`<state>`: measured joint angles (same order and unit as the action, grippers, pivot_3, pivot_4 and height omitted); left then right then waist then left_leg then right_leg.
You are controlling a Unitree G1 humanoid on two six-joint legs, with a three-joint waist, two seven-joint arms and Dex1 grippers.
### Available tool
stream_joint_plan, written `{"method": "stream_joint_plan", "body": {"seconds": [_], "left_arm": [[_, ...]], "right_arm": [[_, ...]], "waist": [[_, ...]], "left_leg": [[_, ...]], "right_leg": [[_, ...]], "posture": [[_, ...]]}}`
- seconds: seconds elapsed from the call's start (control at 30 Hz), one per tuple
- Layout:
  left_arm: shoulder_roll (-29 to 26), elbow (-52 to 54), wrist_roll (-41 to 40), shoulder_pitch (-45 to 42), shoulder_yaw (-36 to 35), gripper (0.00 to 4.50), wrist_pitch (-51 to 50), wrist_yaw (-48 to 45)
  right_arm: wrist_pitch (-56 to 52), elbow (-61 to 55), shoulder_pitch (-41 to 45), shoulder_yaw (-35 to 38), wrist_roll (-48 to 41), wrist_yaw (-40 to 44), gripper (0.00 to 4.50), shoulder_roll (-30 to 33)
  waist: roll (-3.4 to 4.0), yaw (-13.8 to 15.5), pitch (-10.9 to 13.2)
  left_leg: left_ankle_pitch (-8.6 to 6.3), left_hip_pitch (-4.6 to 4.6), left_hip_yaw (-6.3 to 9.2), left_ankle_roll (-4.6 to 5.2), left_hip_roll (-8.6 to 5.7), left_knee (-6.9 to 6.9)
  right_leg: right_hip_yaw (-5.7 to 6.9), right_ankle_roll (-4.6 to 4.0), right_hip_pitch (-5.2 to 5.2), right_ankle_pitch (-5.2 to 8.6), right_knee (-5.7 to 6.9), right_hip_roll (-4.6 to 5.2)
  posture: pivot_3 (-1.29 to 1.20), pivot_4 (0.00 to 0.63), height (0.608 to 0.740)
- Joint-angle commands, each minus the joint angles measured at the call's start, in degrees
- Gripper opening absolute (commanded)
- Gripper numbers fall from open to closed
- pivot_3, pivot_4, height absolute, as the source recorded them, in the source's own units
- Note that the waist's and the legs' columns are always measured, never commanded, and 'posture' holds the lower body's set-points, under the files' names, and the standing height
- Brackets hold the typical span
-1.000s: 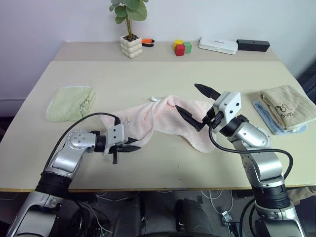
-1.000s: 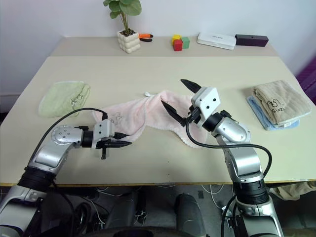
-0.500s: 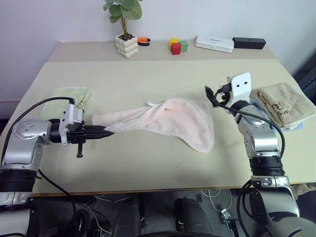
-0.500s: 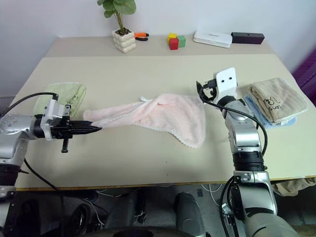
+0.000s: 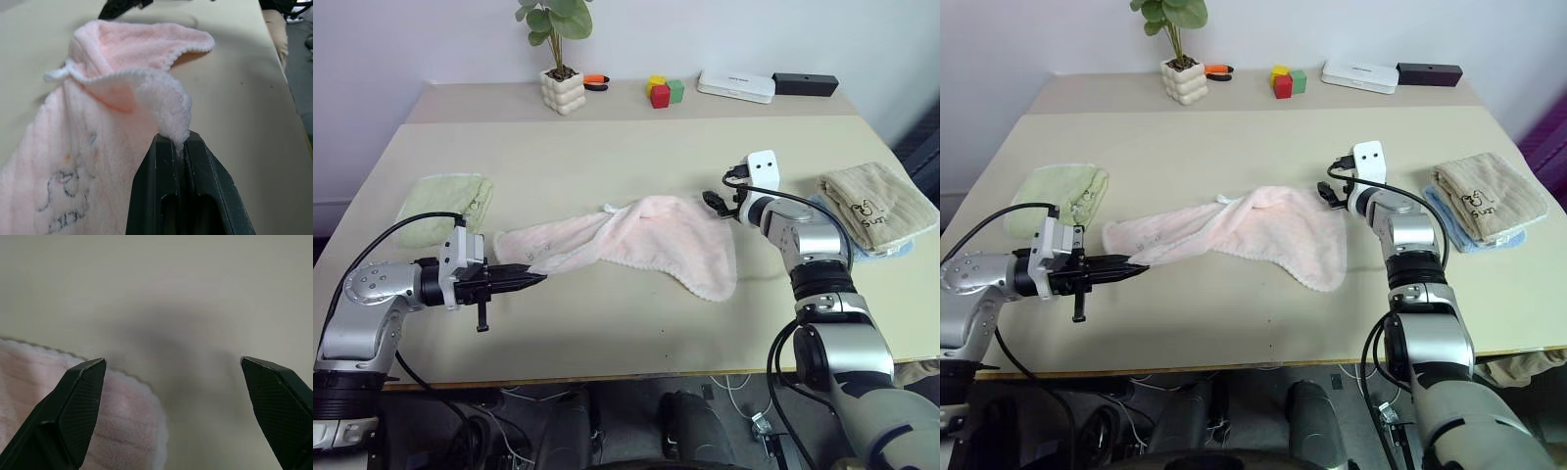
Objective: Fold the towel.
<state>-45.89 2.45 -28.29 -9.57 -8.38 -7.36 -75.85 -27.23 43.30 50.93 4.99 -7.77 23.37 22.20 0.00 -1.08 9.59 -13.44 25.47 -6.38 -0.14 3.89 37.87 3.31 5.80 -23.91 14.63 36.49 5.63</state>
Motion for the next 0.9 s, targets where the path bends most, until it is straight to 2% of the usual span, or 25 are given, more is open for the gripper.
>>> {"method": "stream_joint_plan", "body": {"seconds": [0.03, 0.07, 0.17, 0.4, 0.43, 0.67, 0.87, 0.9], "left_arm": [[-0.15, 2.98, -0.22, 0.85, -1.38, 0.09, 0.51, 1.60], [-0.19, 3.14, 0.22, 1.01, -1.35, 0.09, 0.91, 2.02], [-0.29, 3.71, -0.03, 1.47, -1.37, 0.00, 0.76, 2.49], [-0.23, 4.13, -0.20, 1.49, -0.99, 0.00, 0.76, 3.10], [-0.15, 4.00, -0.10, 0.74, -0.53, 0.00, 0.47, 3.22], [1.16, 0.34, 1.27, -3.24, 0.57, 0.00, 0.32, 5.76], [5.26, -19.30, 9.02, -17.38, 1.76, 0.00, 6.58, 12.24], [5.91, -26.08, 12.84, -22.37, 2.97, 0.00, 9.98, 15.38]], "right_arm": [[0.75, 4.47, 3.77, -1.60, 2.21, 0.01, 4.50, -0.23], [0.62, 5.55, 4.00, -2.22, 2.73, 0.66, 4.50, -0.17], [-0.54, 6.66, 3.91, -3.46, 3.34, 2.87, 3.59, -0.15], [-4.15, 6.02, 3.08, -3.28, 3.29, 3.75, 0.21, 0.80], [-4.54, 5.38, 3.13, -2.96, 3.05, 3.65, 0.05, 0.91], [-2.80, -0.28, 2.00, -2.58, 3.05, 4.20, 0.05, 2.12], [8.23, -0.67, 3.95, -1.29, 4.53, 0.54, 0.05, 4.31], [11.07, 1.48, 5.87, -1.42, 5.43, -0.85, 0.05, 4.51]], "waist": [[0.00, -0.09, 0.00], [0.00, -0.09, 0.00], [-0.02, -0.08, -0.02], [-0.04, 0.41, -0.06], [-0.06, 0.46, -0.07], [-0.04, 0.40, -0.06], [-0.02, 0.27, -0.02], [-0.02, 0.17, -0.02]], "left_leg": [[0.00, 0.00, -0.02, 0.00, 0.00, -0.01], [0.00, 0.00, -0.04, 0.00, 0.00, -0.02], [0.00, -0.01, -0.06, 0.00, 0.00, -0.02], [0.00, -0.04, -0.03, -0.01, 0.00, 0.02], [0.00, -0.04, -0.03, -0.01, 0.00, 0.04], [0.00, -0.02, -0.02, -0.01, -0.02, 0.03], [0.02, 0.01, -0.04, -0.02, -0.05, 0.07], [0.02, 0.02, -0.05, -0.02, -0.05, 0.07]], "right_leg": [[-0.01, 0.00, -0.02, 0.00, 0.01, 0.00], [-0.03, 0.00, -0.04, 0.00, 0.02, 0.00], [-0.05, 0.00, -0.05, 0.00, 0.05, 0.00], [-0.04, 0.00, 0.02, 0.00, 0.05, 0.00], [-0.04, 0.00, 0.04, 0.00, 0.05, 0.01], [-0.03, 0.00, 0.02, 0.00, 0.05, 0.01], [-0.03, 0.02, -0.06, -0.01, 0.17, 0.00], [-0.03, 0.03, -0.09, 0.00, 0.19, 0.00]], "posture": [[0.00, 0.150, 0.735], [0.00, 0.150, 0.735], [0.00, 0.150, 0.735], [0.00, 0.150, 0.735], [0.00, 0.150, 0.735], [0.00, 0.150, 0.735], [0.00, 0.150, 0.735], [0.00, 0.150, 0.735]]}}
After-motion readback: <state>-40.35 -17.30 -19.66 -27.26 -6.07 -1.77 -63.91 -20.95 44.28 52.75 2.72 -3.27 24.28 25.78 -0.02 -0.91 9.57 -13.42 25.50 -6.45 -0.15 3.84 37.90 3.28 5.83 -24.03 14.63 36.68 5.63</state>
